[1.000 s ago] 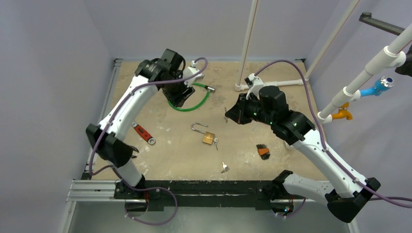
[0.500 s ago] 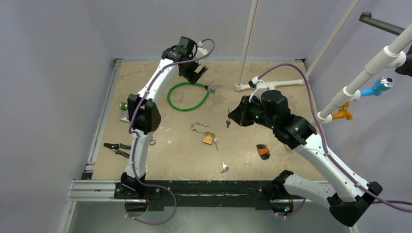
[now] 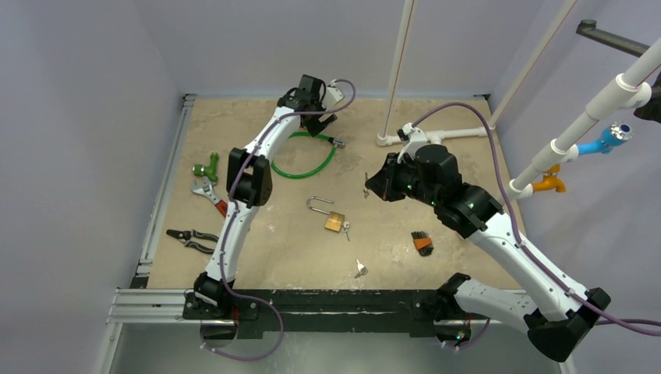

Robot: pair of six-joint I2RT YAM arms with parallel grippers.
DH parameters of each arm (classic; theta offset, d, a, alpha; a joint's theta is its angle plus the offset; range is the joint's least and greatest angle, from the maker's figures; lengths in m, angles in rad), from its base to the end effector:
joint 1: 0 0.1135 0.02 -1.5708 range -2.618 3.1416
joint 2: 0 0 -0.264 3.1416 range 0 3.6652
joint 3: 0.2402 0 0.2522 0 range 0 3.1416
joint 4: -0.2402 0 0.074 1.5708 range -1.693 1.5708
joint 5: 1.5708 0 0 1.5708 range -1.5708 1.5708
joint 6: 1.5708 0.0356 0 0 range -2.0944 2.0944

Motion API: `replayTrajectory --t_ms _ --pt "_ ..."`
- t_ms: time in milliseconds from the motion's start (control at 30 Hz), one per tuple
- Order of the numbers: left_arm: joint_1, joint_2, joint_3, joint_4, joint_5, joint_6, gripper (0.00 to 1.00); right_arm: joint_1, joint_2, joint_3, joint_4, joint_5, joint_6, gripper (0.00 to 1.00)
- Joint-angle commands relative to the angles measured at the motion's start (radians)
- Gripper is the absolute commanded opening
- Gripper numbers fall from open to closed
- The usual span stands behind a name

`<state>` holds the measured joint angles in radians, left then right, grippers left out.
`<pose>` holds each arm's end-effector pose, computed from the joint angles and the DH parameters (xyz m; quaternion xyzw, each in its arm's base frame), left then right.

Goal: Unlock with the key

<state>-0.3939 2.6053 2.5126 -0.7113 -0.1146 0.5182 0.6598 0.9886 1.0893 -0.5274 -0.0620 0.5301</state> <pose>0.5300 -0.2159 0.2067 0.3885 0.8407 0.0762 0.3694 0.1663 0.1318 0.3730 -0.0712 0.8375 0.3248 0.4335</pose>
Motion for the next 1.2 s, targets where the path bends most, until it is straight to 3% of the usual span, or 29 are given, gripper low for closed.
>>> replayTrajectory --t_ms 0,200,333,533,633,700,767,833,933,1067,1167 --pt "0.006 0.041 0.065 0.096 0.007 0.096 1.0 -0.003 0.009 -0.003 0.065 0.017 0.011 0.0" --pt "0.005 0.085 0.121 0.017 0.088 0.182 1.0 -0.003 0.006 0.005 0.064 0.036 0.019 0.0" --pt "-0.001 0.084 0.116 -0.014 0.11 0.214 0.91 -0.003 0.027 0.033 0.045 0.051 0.007 0.0" --pt "0.017 0.058 0.101 -0.072 0.202 0.202 0.94 -0.003 0.046 0.089 0.009 0.082 -0.016 0.0" --pt "0.037 0.027 0.082 -0.119 0.261 0.167 0.84 -0.004 0.061 0.124 -0.011 0.105 -0.036 0.0" --pt "0.052 0.012 0.078 -0.148 0.331 0.132 0.61 -0.006 0.079 0.14 -0.018 0.114 -0.046 0.0" --pt "0.061 0.01 0.078 -0.162 0.394 0.102 0.52 -0.01 0.096 0.16 -0.025 0.114 -0.055 0.0" --pt "0.061 0.033 0.099 -0.175 0.392 0.084 0.47 -0.012 0.108 0.183 -0.036 0.118 -0.06 0.0" --pt "0.063 0.054 0.134 -0.186 0.357 0.072 0.51 -0.015 0.106 0.201 -0.047 0.126 -0.063 0.0" --pt "0.077 0.005 0.046 -0.167 0.353 0.03 0.49 -0.019 0.116 0.23 -0.064 0.131 -0.067 0.0" --pt "0.087 -0.036 -0.034 -0.172 0.341 0.027 0.39 -0.02 0.127 0.238 -0.064 0.119 -0.068 0.0"
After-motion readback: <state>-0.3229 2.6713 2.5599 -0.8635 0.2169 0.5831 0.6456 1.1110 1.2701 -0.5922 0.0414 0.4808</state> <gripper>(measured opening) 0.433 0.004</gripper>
